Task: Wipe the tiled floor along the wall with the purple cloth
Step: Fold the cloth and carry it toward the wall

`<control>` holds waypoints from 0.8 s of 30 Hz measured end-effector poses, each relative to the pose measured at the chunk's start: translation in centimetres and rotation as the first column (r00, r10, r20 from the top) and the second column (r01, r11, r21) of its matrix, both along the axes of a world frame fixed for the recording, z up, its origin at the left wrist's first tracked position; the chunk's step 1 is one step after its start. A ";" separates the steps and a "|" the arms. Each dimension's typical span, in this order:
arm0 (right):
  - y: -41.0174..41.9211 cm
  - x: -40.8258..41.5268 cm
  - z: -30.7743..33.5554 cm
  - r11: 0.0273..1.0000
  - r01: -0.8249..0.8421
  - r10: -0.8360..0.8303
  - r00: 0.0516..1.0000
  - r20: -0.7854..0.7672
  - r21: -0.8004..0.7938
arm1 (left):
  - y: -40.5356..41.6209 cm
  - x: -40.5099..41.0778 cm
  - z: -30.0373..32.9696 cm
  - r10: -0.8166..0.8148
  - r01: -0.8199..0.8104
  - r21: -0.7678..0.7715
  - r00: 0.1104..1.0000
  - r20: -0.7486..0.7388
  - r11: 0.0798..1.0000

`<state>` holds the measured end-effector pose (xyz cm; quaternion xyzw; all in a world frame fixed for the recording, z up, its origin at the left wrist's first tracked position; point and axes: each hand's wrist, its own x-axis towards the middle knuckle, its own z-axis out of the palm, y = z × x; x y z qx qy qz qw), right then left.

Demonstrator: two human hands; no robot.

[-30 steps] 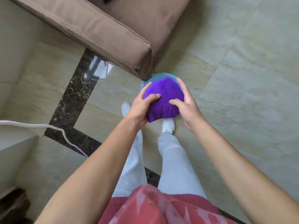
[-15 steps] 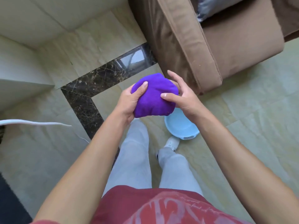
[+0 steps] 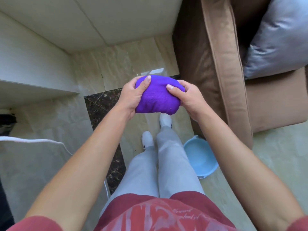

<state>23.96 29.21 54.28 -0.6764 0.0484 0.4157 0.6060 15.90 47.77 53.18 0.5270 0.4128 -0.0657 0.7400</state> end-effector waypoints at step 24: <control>18.8 32.9 -32.4 0.903 -0.196 0.285 0.939 0.191 -0.382 | 15.6 29.9 -31.6 0.097 -0.083 0.084 0.978 -0.185 0.993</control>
